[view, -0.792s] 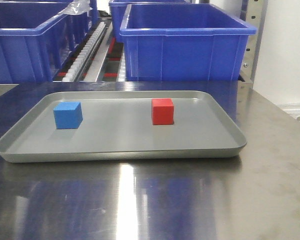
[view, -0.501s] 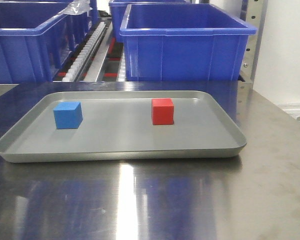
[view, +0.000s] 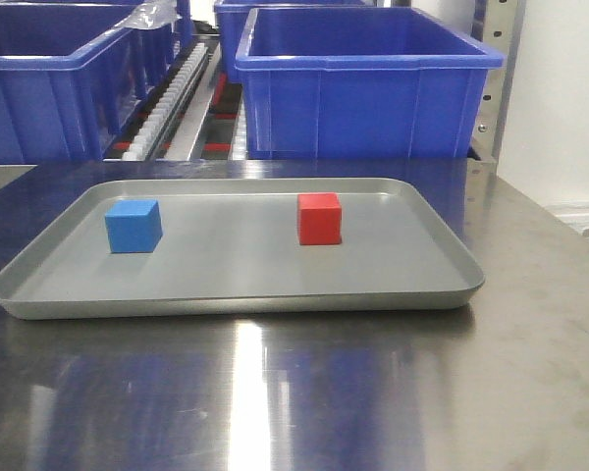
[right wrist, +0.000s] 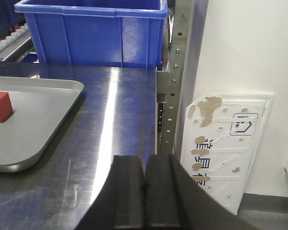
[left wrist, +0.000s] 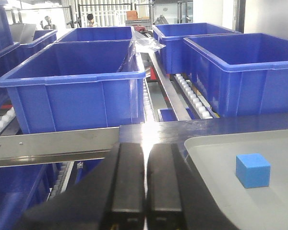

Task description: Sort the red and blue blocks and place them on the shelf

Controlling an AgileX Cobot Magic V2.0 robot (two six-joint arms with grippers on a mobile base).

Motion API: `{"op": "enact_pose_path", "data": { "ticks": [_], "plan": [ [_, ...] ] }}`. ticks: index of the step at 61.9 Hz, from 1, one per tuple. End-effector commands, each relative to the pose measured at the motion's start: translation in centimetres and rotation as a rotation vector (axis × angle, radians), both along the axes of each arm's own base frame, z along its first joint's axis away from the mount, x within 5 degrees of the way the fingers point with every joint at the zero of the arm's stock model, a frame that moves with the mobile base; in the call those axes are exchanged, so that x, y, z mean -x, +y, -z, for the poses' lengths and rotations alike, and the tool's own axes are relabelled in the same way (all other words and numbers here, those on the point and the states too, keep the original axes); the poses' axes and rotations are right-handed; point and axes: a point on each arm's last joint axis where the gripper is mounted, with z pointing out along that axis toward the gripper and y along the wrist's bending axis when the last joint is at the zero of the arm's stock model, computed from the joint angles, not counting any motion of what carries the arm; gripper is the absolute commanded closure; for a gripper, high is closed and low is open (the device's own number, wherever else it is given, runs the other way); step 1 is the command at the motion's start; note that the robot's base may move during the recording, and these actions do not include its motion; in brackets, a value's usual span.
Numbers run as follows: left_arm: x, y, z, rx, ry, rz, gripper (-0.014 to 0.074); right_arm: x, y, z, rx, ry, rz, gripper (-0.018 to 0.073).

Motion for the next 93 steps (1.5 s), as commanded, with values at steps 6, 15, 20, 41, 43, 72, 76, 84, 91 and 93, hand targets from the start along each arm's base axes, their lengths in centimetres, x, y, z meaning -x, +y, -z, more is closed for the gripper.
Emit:
{"op": "enact_pose_path", "data": {
  "ticks": [6,15,20,41,43,72,76,84,91,93],
  "plan": [
    [0.1,-0.2,0.7,0.012,-0.055,0.031,0.0472,0.3,0.0,-1.7,-0.003,-0.133,0.001,0.0508],
    [0.1,-0.2,0.7,0.012,-0.055,0.031,0.0472,0.3,0.0,-1.7,-0.003,-0.133,0.001,0.0508],
    [0.1,-0.2,0.7,0.012,-0.055,0.031,0.0472,0.3,0.0,-1.7,-0.002,-0.134,0.001,0.0508],
    [0.1,-0.2,0.7,0.012,-0.055,0.031,0.0472,0.3,0.0,-2.0,-0.005,-0.164,0.0,0.0508],
    [0.1,-0.2,0.7,0.012,-0.055,0.031,0.0472,0.3,0.0,-2.1,-0.006,-0.171,0.0,0.0508],
    [0.1,-0.2,0.7,0.012,-0.055,0.031,0.0472,0.4,0.0,-2.6,-0.028,-0.233,-0.006,0.0508],
    [0.1,-0.2,0.7,0.012,-0.055,0.031,0.0472,0.4,0.0,-2.6,-0.028,-0.233,-0.006,0.0508],
    [0.1,-0.2,0.7,0.012,-0.055,0.031,0.0472,0.1,0.0,-3.0,-0.104,-0.217,-0.01,0.0508],
    [0.1,-0.2,0.7,0.012,-0.055,0.031,0.0472,-1.1,0.2,-3.9,-0.128,-0.111,-0.009,0.0508],
    [0.1,-0.2,0.7,0.012,-0.055,0.031,0.0472,-1.5,0.2,-4.3,-0.122,-0.087,-0.008,0.0508]
  ]
}}
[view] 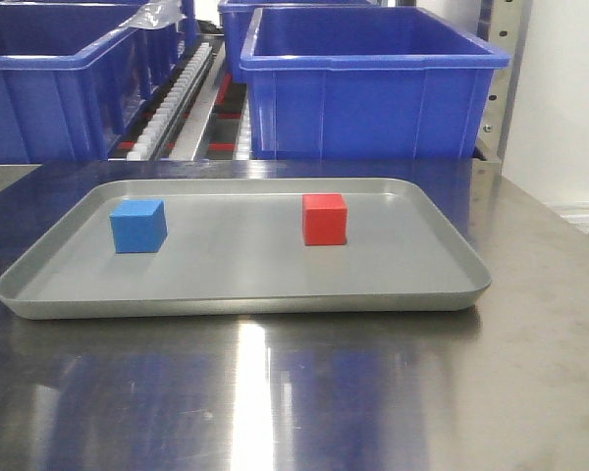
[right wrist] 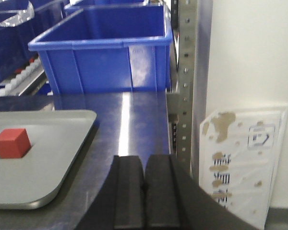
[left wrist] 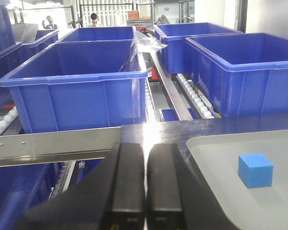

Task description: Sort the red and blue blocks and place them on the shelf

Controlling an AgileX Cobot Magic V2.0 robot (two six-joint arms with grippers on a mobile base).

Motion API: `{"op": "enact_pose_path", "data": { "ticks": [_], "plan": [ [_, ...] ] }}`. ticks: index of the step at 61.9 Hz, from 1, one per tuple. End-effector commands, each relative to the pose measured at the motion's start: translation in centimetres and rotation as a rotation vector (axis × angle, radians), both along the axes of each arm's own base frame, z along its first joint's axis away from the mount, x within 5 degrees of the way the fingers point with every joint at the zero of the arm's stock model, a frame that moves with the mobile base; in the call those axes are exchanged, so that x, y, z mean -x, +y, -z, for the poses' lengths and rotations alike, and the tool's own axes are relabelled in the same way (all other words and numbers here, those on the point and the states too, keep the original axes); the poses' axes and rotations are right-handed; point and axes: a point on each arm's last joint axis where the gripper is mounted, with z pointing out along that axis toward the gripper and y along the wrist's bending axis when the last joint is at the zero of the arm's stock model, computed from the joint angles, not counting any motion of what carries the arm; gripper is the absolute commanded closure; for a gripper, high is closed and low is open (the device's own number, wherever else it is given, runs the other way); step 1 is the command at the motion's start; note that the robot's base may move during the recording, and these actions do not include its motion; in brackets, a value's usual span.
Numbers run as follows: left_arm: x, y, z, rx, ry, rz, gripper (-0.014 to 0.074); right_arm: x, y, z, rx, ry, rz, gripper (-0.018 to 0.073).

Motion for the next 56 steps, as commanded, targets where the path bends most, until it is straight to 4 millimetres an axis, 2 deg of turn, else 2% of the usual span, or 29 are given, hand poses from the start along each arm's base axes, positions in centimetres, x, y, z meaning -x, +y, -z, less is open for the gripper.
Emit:
{"op": "enact_pose_path", "data": {
  "ticks": [1,8,17,28,41,56],
  "plan": [
    [0.1,-0.2,0.7,0.012,-0.055,0.031,0.0472,-1.2,0.1,-3.0,-0.017,-0.033,0.0,0.0508],
    [0.1,-0.2,0.7,0.012,-0.055,0.031,0.0472,-3.4,0.4,-5.0,0.0,0.041,-0.003,0.0508],
    [0.1,-0.2,0.7,0.012,-0.055,0.031,0.0472,-7.4,0.8,-8.6,0.006,0.097,-0.003,0.0508],
    [0.1,-0.2,0.7,0.012,-0.055,0.031,0.0472,-12.0,1.3,-10.7,0.021,0.254,-0.005,0.0508],
    [0.1,-0.2,0.7,0.012,-0.055,0.031,0.0472,-17.1,1.8,-11.1,0.041,0.447,-0.008,0.0508],
    [0.1,-0.2,0.7,0.012,-0.055,0.031,0.0472,-19.5,2.2,-10.5,0.047,0.663,-0.014,0.0508]
  ]
}}
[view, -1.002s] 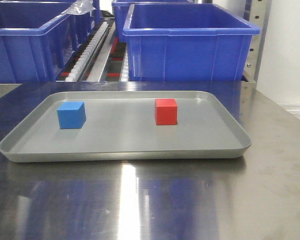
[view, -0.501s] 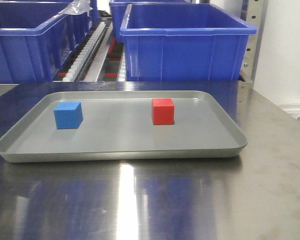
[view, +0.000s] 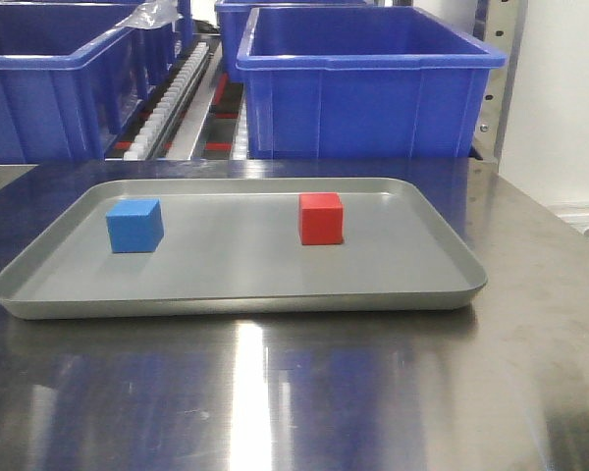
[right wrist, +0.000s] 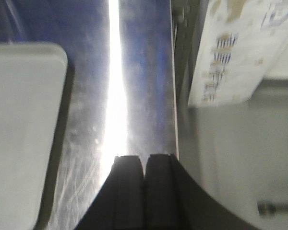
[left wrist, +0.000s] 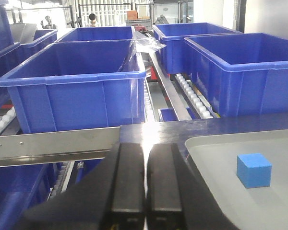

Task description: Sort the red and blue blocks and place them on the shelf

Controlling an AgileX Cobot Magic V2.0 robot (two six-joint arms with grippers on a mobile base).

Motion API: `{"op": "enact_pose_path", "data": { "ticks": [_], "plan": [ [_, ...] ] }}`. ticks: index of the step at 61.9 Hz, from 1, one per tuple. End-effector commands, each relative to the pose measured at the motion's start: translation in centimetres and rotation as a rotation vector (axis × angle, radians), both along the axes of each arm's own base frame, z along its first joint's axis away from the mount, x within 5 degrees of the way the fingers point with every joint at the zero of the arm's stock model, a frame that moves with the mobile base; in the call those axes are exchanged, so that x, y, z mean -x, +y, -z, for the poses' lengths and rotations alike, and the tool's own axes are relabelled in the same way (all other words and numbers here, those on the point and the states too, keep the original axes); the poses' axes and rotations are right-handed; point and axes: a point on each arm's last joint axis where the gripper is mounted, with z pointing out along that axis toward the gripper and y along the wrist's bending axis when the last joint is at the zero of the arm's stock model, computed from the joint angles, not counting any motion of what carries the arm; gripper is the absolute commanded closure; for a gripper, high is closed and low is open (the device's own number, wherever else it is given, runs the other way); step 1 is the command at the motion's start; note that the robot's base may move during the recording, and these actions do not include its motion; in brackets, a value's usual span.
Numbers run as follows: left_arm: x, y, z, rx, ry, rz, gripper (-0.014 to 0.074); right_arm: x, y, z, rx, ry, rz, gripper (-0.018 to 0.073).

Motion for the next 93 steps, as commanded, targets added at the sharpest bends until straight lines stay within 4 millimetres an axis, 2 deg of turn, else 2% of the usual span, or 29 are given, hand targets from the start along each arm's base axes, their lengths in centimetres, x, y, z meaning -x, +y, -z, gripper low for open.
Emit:
{"op": "enact_pose_path", "data": {
  "ticks": [1,18,31,36,46,49,53,61,79,93],
  "plan": [
    [0.1,-0.2,0.7,0.012,-0.055,0.029,0.0472,-0.9,0.1,-1.4,-0.008,-0.015,0.001,0.0508],
    [0.1,-0.2,0.7,0.012,-0.055,0.029,0.0472,-1.6,0.3,0.0,0.0,0.158,-0.002,0.0508],
    [0.1,-0.2,0.7,0.012,-0.055,0.029,0.0472,-1.7,0.3,-0.1,0.0,0.156,-0.002,0.0494],
    [0.1,-0.2,0.7,0.012,-0.055,0.029,0.0472,-1.7,0.3,-0.2,0.0,0.155,-0.002,0.044],
    [0.1,-0.2,0.7,0.012,-0.055,0.029,0.0472,-1.6,0.3,-0.1,0.008,0.166,-0.011,0.0185],
    [0.1,-0.2,0.7,0.012,-0.055,0.029,0.0472,-1.6,0.3,-0.1,0.013,0.169,-0.016,0.0134],
    [0.1,-0.2,0.7,0.012,-0.055,0.029,0.0472,-1.6,0.3,-0.1,0.013,0.17,-0.016,0.0095],
    [0.1,-0.2,0.7,0.012,-0.055,0.029,0.0472,-1.7,0.5,-0.2,0.008,0.157,-0.021,0.009],
    [0.1,-0.2,0.7,0.012,-0.055,0.029,0.0472,-1.9,4.0,-0.7,0.001,0.074,-0.143,0.009],
    [0.1,-0.2,0.7,0.012,-0.055,0.029,0.0472,-3.6,7.7,-1.6,-0.041,0.07,-0.232,0.009]
  ]
}}
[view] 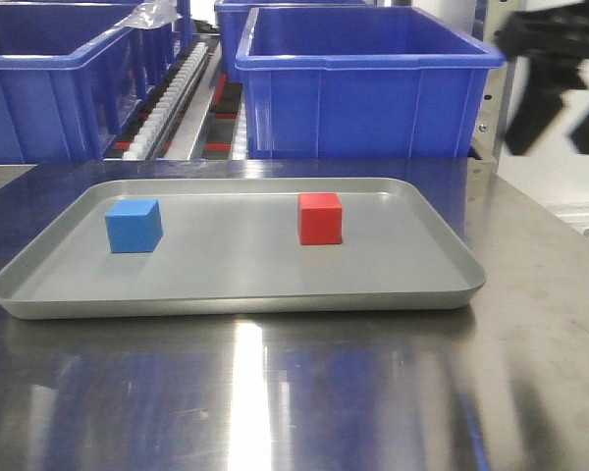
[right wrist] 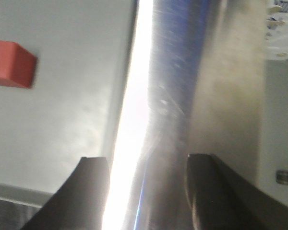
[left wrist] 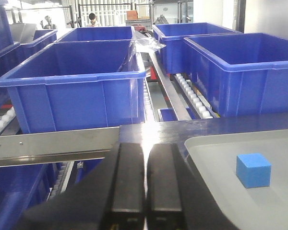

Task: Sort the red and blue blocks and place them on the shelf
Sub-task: 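Move the right gripper down over the red cube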

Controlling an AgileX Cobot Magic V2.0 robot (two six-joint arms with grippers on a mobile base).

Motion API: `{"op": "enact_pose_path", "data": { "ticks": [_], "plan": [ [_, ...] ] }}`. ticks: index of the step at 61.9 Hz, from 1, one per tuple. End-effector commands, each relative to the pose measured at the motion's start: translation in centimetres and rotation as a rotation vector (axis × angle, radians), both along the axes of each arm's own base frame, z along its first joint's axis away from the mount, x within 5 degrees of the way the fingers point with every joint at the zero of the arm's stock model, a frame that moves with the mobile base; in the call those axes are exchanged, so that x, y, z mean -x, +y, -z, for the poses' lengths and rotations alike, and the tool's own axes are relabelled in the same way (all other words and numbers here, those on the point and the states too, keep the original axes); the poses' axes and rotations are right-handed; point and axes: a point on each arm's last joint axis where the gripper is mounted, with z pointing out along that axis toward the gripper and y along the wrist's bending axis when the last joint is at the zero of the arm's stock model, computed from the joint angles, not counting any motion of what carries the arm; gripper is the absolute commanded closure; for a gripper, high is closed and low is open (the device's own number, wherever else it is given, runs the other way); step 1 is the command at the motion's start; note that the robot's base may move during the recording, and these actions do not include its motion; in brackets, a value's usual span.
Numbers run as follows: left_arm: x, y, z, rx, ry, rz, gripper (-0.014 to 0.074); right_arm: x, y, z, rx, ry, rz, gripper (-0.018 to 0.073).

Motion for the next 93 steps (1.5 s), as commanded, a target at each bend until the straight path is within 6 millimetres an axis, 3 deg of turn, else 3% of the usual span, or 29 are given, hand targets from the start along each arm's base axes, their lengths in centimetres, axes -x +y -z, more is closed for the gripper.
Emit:
{"op": "enact_pose_path", "data": {
  "ticks": [1,26,41,62,93],
  "plan": [
    [0.1,-0.2,0.7,0.012,-0.055,0.029,0.0472,-1.0,1.6,-2.5,-0.062,-0.108,-0.03,0.009],
    [0.1,-0.2,0.7,0.012,-0.055,0.029,0.0472,-5.4,8.6,-2.6,-0.14,-0.027,-0.141,0.009],
    [0.1,-0.2,0.7,0.012,-0.055,0.029,0.0472,-6.8,11.1,-1.9,-0.125,0.022,-0.188,0.009],
    [0.1,-0.2,0.7,0.012,-0.055,0.029,0.0472,-7.4,12.5,0.1,-0.107,0.064,-0.207,0.009],
    [0.1,-0.2,0.7,0.012,-0.055,0.029,0.0472,-8.0,12.8,1.4,-0.096,0.09,-0.205,0.009]
  ]
}}
